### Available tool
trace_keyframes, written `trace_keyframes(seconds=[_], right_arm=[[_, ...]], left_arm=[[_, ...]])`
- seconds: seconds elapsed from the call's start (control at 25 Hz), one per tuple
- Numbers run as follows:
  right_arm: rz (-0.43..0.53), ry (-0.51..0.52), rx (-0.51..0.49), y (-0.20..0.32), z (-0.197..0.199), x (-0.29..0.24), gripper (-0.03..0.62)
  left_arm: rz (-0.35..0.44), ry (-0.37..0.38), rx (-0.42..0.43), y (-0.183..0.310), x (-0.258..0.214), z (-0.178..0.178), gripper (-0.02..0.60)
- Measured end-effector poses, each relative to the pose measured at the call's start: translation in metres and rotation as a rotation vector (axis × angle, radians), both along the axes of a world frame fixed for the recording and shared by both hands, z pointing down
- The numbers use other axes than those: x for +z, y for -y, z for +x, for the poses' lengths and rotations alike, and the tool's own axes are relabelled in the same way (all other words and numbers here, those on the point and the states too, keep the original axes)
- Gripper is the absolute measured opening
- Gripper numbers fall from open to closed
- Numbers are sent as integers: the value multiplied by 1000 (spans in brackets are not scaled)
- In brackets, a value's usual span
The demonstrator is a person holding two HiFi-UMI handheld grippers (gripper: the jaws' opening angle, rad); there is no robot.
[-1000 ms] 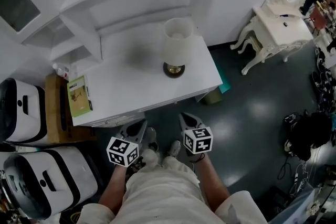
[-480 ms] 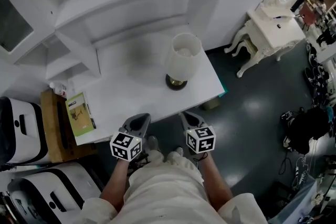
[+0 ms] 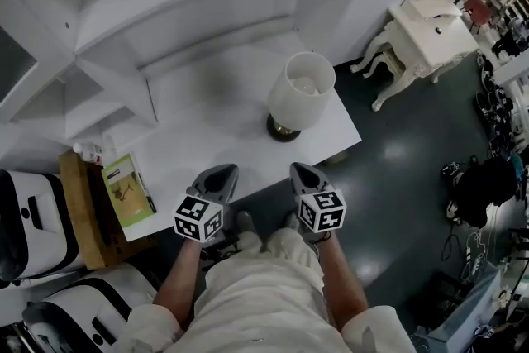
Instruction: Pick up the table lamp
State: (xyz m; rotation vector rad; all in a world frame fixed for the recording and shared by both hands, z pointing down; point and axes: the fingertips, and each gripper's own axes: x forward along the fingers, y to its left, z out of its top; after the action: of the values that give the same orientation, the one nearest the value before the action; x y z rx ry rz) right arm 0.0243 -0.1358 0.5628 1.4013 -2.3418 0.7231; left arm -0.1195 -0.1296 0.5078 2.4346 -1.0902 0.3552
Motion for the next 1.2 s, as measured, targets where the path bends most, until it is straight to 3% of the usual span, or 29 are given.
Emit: trace_keyframes(seconds=[0.28,0.4,0.76,1.2], right_arm=[[11,-46,-34,34,7,20,19],[10,-43,-44,46,9,34,105],[54,-68,-33,87,9,58,236],[119,-134,-27,120,9,74,334]], left_arm=[[-25,24,-22,20,11,-3,9],[-35,28,-43,26,19,-6,9],[-63,30,-119,38,31,-12,9],[-80,28,-147,37,36,-8,9]])
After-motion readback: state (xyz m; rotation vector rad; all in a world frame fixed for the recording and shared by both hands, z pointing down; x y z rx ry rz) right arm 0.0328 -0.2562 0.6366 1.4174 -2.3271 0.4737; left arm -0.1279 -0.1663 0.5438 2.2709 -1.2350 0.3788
